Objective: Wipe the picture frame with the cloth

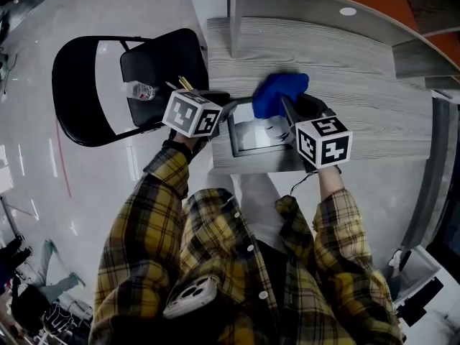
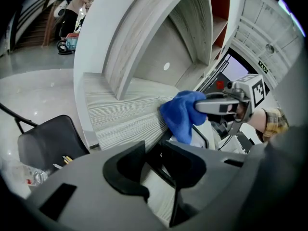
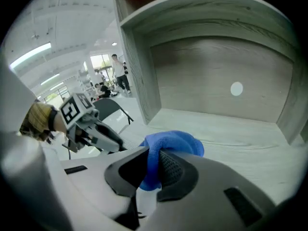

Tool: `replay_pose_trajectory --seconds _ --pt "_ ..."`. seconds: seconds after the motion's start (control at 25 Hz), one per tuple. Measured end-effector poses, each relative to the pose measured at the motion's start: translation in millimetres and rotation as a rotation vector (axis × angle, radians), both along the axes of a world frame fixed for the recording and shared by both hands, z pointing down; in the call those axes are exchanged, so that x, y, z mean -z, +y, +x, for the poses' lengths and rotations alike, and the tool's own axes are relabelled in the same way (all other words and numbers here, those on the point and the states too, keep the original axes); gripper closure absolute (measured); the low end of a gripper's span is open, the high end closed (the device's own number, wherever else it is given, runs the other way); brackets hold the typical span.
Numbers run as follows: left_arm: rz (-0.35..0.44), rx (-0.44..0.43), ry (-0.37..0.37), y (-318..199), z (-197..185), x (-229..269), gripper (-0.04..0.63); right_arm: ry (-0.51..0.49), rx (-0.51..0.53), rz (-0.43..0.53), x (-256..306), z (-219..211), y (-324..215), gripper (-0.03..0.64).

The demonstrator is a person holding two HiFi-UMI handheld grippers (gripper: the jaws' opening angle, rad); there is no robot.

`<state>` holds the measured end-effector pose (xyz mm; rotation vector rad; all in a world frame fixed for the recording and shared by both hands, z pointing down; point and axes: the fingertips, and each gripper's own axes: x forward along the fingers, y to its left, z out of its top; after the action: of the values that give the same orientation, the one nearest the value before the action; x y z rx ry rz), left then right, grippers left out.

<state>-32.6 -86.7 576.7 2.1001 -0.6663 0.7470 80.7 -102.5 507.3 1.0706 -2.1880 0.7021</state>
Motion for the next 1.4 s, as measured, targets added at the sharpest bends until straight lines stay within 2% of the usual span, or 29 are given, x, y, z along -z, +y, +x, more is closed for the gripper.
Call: replay_pose_trajectory --seconds 0.16,0.24,0.48,0.68,1.0,1.24,1.32,1.4 --pt "0.001 0.003 0.006 -1 0 0 0.488 0.139 0.061 -0.034 -47 3 2 0.569" --pt "0.001 0.004 0.007 -1 0 0 0.488 0.133 0.051 -0.034 -52 6 9 0.571" --pt "0.002 0.017 0.01 0 -1 -1 0.489 0.116 0.054 -0.171 -59 14 48 0.571" --pt "-0.011 0.008 0.001 0 -1 -3 0.489 0.095 0.054 -0.23 -59 20 85 0.57" --pt "-0.011 -0.009 -0.006 1 3 -3 0.488 0.072 0.058 -0.238 -48 22 133 0.57" --pt "-0.009 -0.012 -0.003 2 2 -1 0.488 0.061 0.071 -0.301 -49 28 168 0.571" --pt "-0.009 -0.017 -0.006 2 3 0 0.488 0.04 0.051 -0.286 -40 31 164 0.569" --pt "-0.01 -0.025 -0.004 2 4 0 0.488 -0.006 0.008 -0.228 -18 34 142 0.569"
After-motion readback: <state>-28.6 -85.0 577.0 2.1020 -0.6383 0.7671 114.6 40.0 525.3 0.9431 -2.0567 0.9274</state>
